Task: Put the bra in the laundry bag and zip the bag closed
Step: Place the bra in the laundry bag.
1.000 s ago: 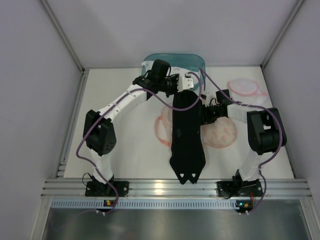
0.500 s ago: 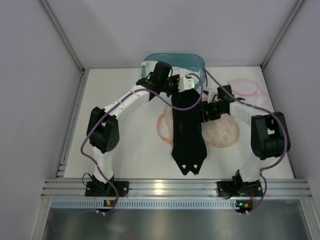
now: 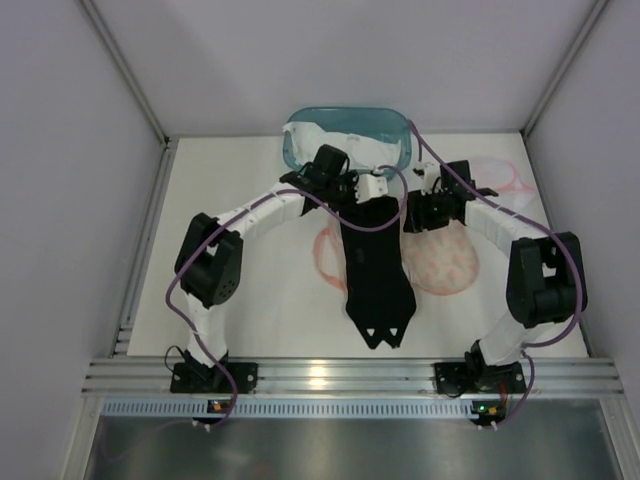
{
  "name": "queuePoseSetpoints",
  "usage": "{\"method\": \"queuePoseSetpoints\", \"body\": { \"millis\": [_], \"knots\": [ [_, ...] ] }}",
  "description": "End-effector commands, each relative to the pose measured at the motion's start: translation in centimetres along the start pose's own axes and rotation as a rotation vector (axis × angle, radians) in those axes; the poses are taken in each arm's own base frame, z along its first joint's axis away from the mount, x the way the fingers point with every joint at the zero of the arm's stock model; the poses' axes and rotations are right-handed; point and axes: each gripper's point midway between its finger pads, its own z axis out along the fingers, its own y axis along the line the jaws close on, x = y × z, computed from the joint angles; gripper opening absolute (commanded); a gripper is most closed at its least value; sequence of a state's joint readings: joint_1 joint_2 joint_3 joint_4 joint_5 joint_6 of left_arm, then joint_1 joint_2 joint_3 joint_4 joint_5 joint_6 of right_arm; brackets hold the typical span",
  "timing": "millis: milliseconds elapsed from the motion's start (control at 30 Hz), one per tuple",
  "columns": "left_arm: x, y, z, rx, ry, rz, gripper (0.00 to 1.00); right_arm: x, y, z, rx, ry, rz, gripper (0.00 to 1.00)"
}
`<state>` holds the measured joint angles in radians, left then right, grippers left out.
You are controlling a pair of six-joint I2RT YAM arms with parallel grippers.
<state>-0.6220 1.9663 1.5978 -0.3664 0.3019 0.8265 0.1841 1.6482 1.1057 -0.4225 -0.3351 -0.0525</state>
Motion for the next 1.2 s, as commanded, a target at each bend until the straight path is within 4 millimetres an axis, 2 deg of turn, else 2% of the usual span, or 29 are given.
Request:
{"method": "queuePoseSetpoints", "body": {
  "millis": [0,133,267,333,400,433,533,567,667,700,733,933,1033,1133,1167],
  "knots": [
    [-1.7,0.0,-0.4,-0.065,0.001,-0.043,0.0,1.1,-0.3,1.5,-0.02,0.003,0.043,0.51],
    [-1.3,-1.7,1.0,-0.04,0.025,-0.112,0.0,2.5,-0.5,2.6,-0.028,0.031,0.072,0.42],
    [-1.3,-2.4,1.7,-0.033,0.031,-0.222,0.0,2.7,-0.5,3.2,-0.032,0.033,0.111,0.42],
    [-0.6,-3.1,2.1,-0.029,0.087,-0.261,0.0,2.9,-0.6,3.6,-0.03,0.039,0.117,0.42],
    [0.2,-2.8,2.8,-0.071,0.168,-0.324,0.0,3.1,-0.6,3.9,-0.033,0.048,0.129,0.4],
    [1.3,-3.9,2.9,-0.063,0.242,-0.352,0.0,3.4,-0.6,4.1,-0.036,0.059,0.15,0.39],
    [2.0,-5.6,3.6,-0.023,0.292,-0.452,0.0,3.6,-0.3,4.4,-0.051,0.065,0.172,0.34],
    [2.0,-7.0,3.6,0.03,0.285,-0.486,0.0,3.8,-0.3,4.5,-0.054,0.068,0.173,0.34],
    [1.6,-9.1,3.0,0.105,0.263,-0.516,0.0,3.9,-0.3,4.5,-0.056,0.068,0.166,0.34],
    [1.3,-9.1,2.6,0.106,0.255,-0.526,0.0,4.0,-0.3,4.5,-0.056,0.069,0.165,0.34],
    [1.0,-9.2,2.5,0.113,0.246,-0.53,0.07,4.1,-0.3,4.5,-0.056,0.072,0.161,0.34],
    [-4.4,-7.3,-1.3,0.151,0.066,-0.527,0.27,4.4,-0.3,4.7,-0.062,0.082,0.146,0.32],
    [-6.9,-4.3,-3.8,0.111,-0.028,-0.544,0.35,4.6,-0.4,4.8,-0.06,0.086,0.143,0.31],
    [-7.1,-1.0,-4.9,0.042,-0.064,-0.551,0.39,4.6,-0.3,4.8,-0.065,0.084,0.133,0.3],
    [-6.7,-0.4,-4.5,0.037,-0.059,-0.546,0.39,4.6,-0.3,4.8,-0.066,0.082,0.133,0.3]
  ]
}}
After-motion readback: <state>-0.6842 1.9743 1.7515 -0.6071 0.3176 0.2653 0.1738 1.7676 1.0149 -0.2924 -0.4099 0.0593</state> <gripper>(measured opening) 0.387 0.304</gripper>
